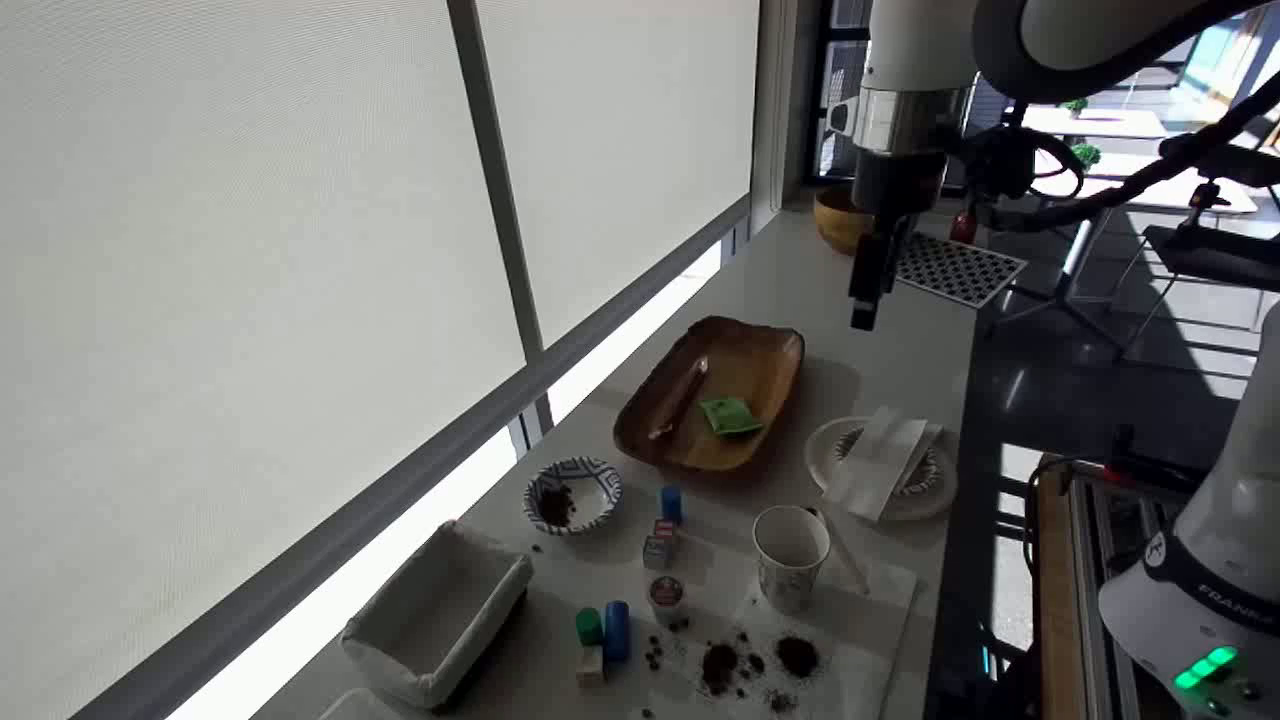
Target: Put some of the objects on the serviette in the white cup
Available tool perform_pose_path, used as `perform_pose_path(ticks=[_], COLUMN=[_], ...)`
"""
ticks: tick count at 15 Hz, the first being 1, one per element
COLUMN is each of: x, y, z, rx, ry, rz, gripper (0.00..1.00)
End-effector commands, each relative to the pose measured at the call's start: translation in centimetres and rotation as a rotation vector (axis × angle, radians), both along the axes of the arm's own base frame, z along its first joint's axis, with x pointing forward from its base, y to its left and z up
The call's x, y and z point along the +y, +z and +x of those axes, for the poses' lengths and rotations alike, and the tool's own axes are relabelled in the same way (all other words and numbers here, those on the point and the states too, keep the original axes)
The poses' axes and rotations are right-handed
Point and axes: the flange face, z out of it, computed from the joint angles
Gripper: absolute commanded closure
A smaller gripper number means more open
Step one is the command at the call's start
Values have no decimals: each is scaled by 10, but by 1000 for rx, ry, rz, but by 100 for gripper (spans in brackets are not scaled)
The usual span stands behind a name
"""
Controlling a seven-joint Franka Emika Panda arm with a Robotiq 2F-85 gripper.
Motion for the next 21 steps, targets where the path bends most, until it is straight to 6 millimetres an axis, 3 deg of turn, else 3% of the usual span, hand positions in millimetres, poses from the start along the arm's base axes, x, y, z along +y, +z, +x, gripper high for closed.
perform_pose_path(ticks=[1, 13, 15, 21], x=[0, 0, 17, 134], y=[1, 1, -6, -47], z=[0, 0, 10, 57], rx=[1, 1, 5, -29], ry=[0, 0, 79, 416], rz=[0, 0, 13, 119], gripper=[0, 0, 0, 0])
